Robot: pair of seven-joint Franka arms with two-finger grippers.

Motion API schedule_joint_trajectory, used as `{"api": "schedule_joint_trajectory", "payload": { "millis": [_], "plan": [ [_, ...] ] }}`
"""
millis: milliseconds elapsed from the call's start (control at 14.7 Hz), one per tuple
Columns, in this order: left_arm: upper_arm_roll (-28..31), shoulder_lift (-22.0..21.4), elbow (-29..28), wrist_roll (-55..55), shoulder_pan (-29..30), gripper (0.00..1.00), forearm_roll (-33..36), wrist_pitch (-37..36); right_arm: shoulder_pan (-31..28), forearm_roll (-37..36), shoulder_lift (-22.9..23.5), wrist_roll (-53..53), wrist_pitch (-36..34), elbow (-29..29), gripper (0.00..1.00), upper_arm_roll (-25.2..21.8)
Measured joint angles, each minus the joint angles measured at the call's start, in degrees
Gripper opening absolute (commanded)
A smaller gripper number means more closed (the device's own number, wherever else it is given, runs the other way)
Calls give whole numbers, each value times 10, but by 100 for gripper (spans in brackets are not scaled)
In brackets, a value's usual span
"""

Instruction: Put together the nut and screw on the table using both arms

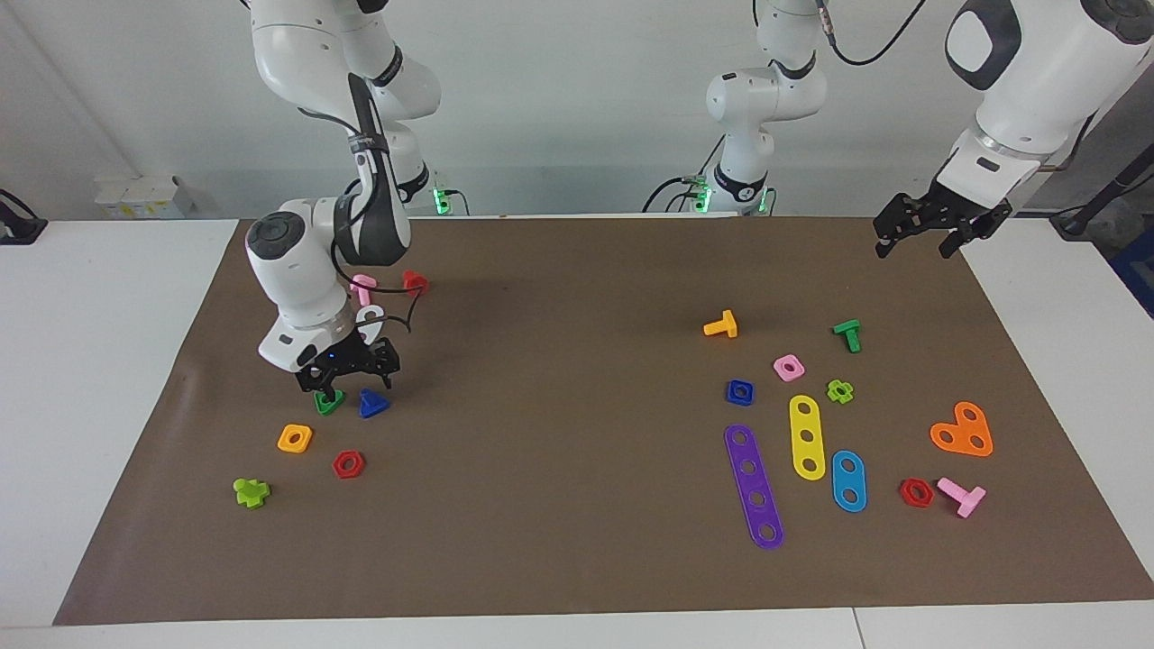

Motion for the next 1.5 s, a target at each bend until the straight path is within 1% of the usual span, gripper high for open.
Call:
{"api": "schedule_joint_trajectory", "payload": {
  "millis": [68, 340, 408, 748, 884, 952, 1020, 1088, 1156, 1497],
  "plan": [
    [0, 0, 0, 0, 0, 100, 0, 0, -3, 0, 4, -5, 11, -5, 83, 0],
    [0, 0, -1, 0, 0, 100, 0, 0, -2, 0, 8, -8, 26, -10, 54, 0],
    [0, 0, -1, 0, 0, 100, 0, 0, -2, 0, 8, -8, 26, -10, 53, 0],
    [0, -1, -4, 0, 0, 100, 0, 5, 0, 11, 9, -8, 26, -10, 53, 1],
    [0, -2, -5, 0, 0, 100, 0, 5, 0, 19, 9, -8, 26, -10, 50, 1],
    [0, -2, -6, 0, 0, 100, 0, 5, 0, 20, 9, -8, 26, -10, 45, 1],
    [0, -2, -6, 0, 0, 100, 0, 5, 0, 20, 9, -8, 26, -10, 37, 1],
    [0, -2, -6, 0, 0, 100, 0, 6, 1, 20, 9, -8, 26, -10, 22, 1],
    [0, -2, -6, 0, 0, 100, 0, 6, 1, 20, 9, -8, 26, -10, 0, 1],
    [0, -3, -7, 0, 0, 100, 0, 6, 1, 20, 9, -8, 26, -10, 0, 1]
  ]
}}
